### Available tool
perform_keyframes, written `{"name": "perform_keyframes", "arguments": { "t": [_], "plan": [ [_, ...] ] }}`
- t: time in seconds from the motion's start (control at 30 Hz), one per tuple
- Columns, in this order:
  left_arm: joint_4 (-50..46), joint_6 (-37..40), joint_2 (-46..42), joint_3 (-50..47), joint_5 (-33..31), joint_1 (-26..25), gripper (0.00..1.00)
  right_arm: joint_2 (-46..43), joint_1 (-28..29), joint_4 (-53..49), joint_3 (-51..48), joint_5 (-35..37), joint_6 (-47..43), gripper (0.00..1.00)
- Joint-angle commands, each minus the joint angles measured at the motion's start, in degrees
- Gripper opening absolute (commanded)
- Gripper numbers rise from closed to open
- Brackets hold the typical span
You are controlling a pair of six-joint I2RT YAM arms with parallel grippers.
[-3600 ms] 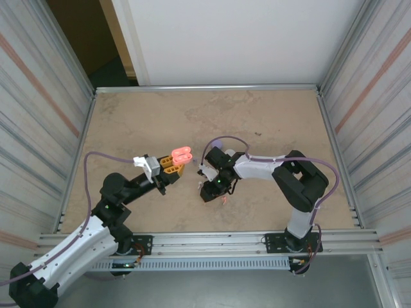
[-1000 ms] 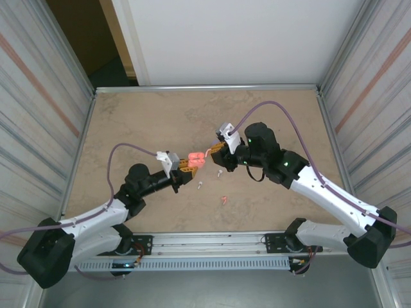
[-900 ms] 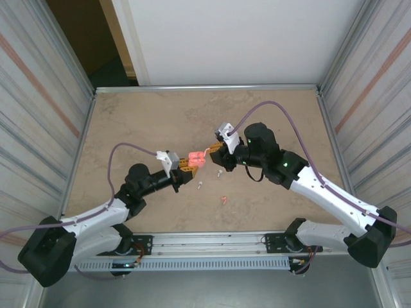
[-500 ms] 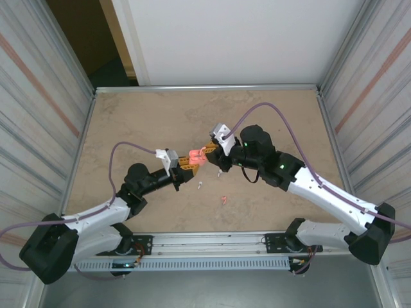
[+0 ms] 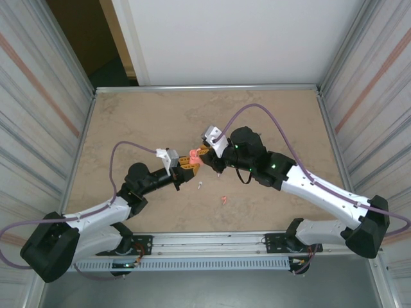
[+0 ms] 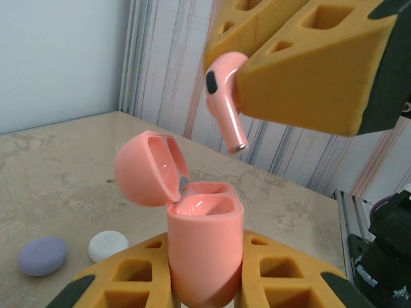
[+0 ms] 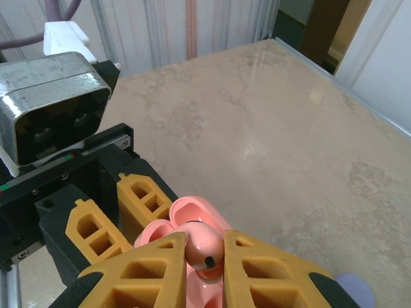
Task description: Insert the wireless bluetooth earbuds into the charging case
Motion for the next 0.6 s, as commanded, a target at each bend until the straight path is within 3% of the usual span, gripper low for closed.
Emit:
{"name": "perform_keyframes", "arguments": {
  "t": [0.0,0.57],
  "plan": [
    [3.23,-0.49,0.07,1.73,1.06,-0.52,0.00,0.67,0.73,1.01,1.87,1.01,-1.26,0.17],
    [3.31,-0.32,0.07,1.55,0.97,-0.67,0.00,2.16,1.70,0.55,0.94,1.21,0.54,0.17]
  ]
}}
